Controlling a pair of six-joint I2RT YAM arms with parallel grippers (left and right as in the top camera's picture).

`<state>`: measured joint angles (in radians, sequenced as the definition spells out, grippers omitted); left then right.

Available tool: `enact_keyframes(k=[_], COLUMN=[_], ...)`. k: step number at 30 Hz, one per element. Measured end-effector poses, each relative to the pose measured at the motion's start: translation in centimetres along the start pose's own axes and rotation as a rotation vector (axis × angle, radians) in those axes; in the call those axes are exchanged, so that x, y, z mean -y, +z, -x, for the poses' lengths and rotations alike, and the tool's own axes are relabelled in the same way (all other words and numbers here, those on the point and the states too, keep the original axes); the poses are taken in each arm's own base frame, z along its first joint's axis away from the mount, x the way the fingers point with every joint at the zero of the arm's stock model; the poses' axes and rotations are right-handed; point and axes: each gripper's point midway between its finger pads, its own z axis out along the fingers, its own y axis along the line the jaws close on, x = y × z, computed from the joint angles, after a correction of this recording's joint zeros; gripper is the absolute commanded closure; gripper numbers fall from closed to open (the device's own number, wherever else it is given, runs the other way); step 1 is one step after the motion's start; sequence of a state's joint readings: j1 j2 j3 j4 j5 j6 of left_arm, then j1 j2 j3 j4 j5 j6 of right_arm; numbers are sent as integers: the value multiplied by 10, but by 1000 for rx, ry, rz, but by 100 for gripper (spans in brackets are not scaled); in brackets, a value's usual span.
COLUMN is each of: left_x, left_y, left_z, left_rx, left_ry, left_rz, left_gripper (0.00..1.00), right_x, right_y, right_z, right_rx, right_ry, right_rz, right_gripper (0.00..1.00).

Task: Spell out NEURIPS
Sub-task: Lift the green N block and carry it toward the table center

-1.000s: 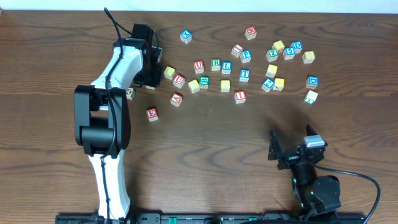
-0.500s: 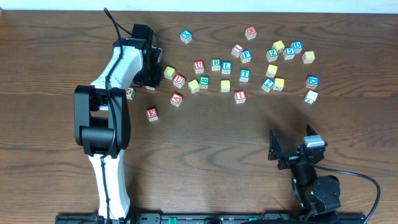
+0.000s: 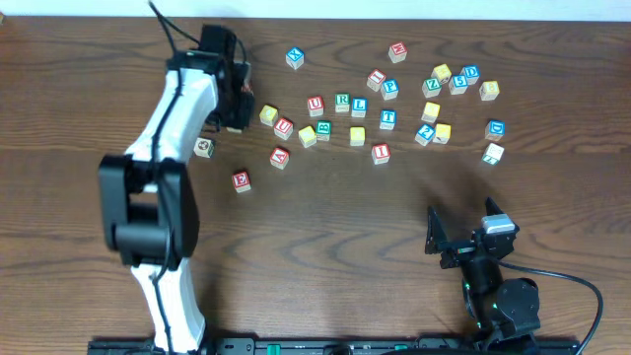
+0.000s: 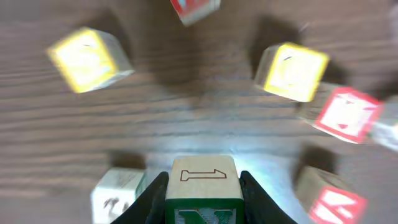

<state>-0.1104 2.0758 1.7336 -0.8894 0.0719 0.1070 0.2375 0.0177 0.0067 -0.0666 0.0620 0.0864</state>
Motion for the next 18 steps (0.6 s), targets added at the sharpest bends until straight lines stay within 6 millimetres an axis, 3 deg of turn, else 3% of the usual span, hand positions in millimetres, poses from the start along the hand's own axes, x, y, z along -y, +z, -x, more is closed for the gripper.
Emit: enact_keyframes(k=[4, 8, 18], left_x=[1, 4, 31], left_y=[-44, -69, -82], left_z=[3, -7, -48], left_rx=[66, 66, -81], left_ry=[-37, -77, -101], left_rz=[1, -16, -67], left_gripper=[86, 92, 93], right_x=[0, 0, 0], right_y=[0, 0, 0], right_z=[0, 0, 0], right_rx=[0, 0, 0], right_ry=[0, 0, 0], right_rz=[0, 0, 0], right_gripper=[1, 1, 1])
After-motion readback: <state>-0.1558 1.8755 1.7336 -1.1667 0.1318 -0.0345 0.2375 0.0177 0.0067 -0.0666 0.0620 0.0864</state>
